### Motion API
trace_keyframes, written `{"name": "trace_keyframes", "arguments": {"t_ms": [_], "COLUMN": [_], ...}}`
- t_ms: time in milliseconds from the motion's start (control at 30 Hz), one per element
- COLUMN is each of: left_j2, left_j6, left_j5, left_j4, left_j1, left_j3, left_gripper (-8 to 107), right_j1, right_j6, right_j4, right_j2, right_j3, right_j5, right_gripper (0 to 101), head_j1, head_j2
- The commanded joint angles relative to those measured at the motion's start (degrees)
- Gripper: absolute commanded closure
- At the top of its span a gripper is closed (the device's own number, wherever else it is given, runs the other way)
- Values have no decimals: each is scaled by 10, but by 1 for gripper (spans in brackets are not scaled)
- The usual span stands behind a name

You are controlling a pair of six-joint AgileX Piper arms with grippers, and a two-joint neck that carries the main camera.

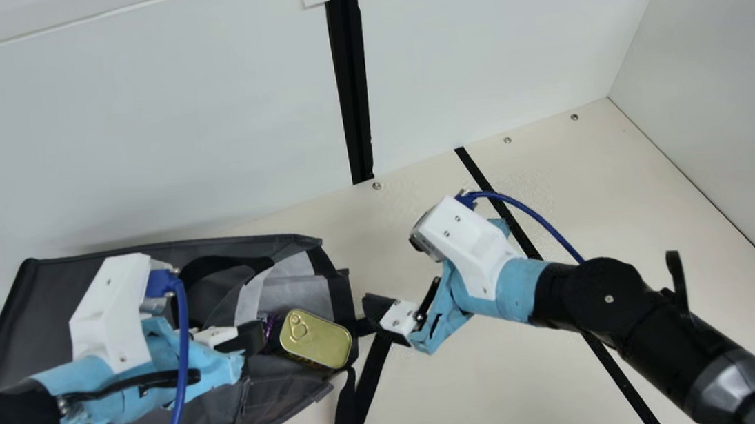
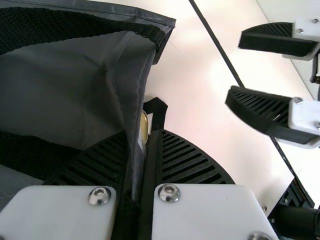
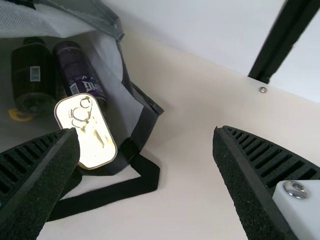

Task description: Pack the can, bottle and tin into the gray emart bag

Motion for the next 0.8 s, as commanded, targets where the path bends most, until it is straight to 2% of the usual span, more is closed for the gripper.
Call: {"name": "trace_keyframes", "arguments": {"t_ms": [0,767], "left_j2": [0,0], "left_j6": [0,0], "left_j5": [0,0], "left_j4": [0,0], "left_j1": [0,0], "left_j3": [0,0], "left_gripper": [89,89], "right_j1": [-8,-66], "right_j6": [7,152], "right_j4": [-5,-141], "right_j2": [-7,-109], "right_j3": [2,34], "right_j5": [0,-12], "right_gripper": [10,10], "head_j1": [-13,-13], "head_j2": [0,0]}}
